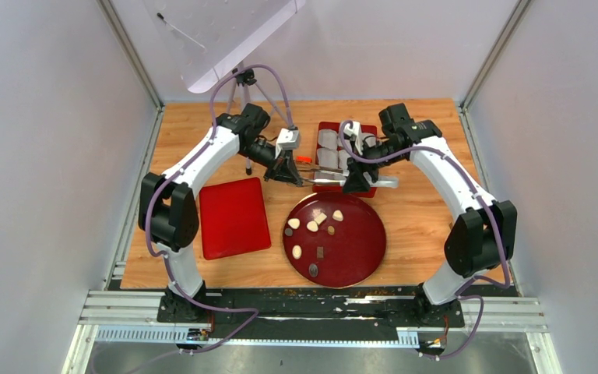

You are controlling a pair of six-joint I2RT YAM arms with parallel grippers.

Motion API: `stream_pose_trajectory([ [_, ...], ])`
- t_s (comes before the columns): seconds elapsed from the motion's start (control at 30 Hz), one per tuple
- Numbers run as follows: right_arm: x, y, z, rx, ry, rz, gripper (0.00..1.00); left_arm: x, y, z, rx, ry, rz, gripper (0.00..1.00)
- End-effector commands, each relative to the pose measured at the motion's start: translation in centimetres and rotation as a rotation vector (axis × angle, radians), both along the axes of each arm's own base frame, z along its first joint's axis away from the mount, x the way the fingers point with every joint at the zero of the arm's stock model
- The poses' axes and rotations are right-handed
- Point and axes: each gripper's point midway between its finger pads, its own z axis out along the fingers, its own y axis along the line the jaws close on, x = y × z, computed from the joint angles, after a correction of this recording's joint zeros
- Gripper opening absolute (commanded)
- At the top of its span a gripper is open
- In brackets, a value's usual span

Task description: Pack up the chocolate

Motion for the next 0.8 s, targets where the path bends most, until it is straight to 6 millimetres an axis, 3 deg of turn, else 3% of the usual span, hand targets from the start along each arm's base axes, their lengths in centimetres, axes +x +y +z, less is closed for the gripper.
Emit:
stream_pose_trajectory([
  [0.0,-0.9,0.1,1.3,0.028,-0.031,0.020,0.62,0.2,-0.7,2.4,-0.102,-0.031,-0.022,0.00],
  [0.33,-0.8,-0.2,1.4,0.028,-0.070,0.001,0.64,0.0,-0.7,2.8,-0.137,0.009,-0.020,0.00],
  [0.5,0.4,-0.7,1.6,0.023,-0.106,-0.063,0.64,-0.1,-0.7,2.9,-0.149,0.015,-0.029,0.00],
  [0.77,0.0,-0.4,1.6,0.054,-0.066,-0.057,0.32,0.0,-0.7,2.2,-0.139,0.017,-0.032,0.00],
])
